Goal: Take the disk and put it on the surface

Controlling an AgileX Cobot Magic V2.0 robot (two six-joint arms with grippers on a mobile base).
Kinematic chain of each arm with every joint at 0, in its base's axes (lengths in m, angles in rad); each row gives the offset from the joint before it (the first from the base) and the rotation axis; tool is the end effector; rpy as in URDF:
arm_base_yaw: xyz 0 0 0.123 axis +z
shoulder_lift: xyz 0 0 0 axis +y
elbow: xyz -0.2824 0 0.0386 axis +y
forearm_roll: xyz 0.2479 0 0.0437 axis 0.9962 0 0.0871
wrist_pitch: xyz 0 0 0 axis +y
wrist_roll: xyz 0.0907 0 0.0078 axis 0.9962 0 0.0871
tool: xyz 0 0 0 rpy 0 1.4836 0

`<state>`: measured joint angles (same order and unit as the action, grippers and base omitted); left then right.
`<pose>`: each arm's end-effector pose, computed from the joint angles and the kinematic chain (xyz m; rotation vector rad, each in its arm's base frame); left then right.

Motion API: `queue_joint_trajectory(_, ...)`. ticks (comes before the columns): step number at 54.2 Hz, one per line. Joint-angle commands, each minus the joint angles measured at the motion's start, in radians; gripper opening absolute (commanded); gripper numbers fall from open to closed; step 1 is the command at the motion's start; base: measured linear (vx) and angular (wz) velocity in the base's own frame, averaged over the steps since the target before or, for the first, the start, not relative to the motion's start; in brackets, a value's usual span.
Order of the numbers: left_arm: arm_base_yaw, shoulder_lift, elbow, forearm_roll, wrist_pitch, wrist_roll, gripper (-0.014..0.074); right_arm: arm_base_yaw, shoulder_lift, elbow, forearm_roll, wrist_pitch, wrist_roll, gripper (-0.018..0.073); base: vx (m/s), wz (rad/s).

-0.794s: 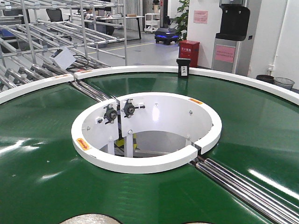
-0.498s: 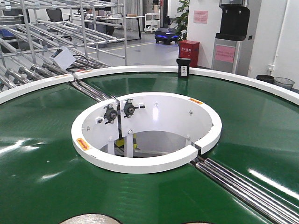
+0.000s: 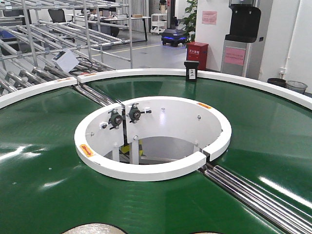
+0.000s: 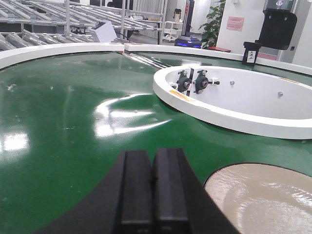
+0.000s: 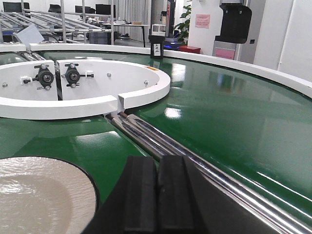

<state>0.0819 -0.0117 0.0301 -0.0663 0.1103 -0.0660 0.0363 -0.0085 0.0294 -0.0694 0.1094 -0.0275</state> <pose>0.0566 0.0040 0.1935 -0.1664 1.6036 -0.0445 0.0570 0.0014 0.1937 -0.1012 1.6107 -0.0526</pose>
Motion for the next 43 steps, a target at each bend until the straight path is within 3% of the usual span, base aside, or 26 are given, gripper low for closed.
queue_joint_trajectory(1,-0.001,-0.002,-0.019,0.002,-0.084,-0.006,-0.0007,-0.001,-0.002,0.008,-0.013,-0.089,-0.01,-0.0008,0.0,0.0)
queue_joint_trajectory(13,-0.001,-0.002,-0.02,0.001,-0.152,-0.029,-0.0007,-0.004,-0.002,0.008,-0.007,-0.141,-0.009,-0.0008,0.0,0.0)
queue_joint_trajectory(24,-0.001,-0.002,-0.04,0.0,-0.281,-0.029,-0.0007,-0.004,-0.001,-0.005,-0.001,-0.309,0.01,-0.0008,0.0,0.0)
queue_joint_trajectory(28,-0.001,-0.002,-0.096,0.0,-0.367,-0.029,-0.0007,-0.004,0.003,-0.065,0.029,-0.264,0.053,-0.0008,0.0,0.0)
queue_joint_trajectory(33,-0.001,0.001,-0.232,0.003,-0.373,-0.028,-0.0007,-0.004,0.039,-0.213,0.069,-0.09,0.066,-0.0008,0.0,0.0)
queue_joint_trajectory(38,-0.001,0.039,-0.425,0.018,-0.288,-0.025,-0.0007,-0.004,0.111,-0.376,0.069,0.055,0.055,-0.0008,0.0,0.0)
queue_joint_trajectory(43,-0.001,0.112,-0.607,0.019,-0.153,-0.018,-0.0007,-0.004,0.199,-0.523,0.079,0.104,0.056,-0.0008,0.0,0.0)
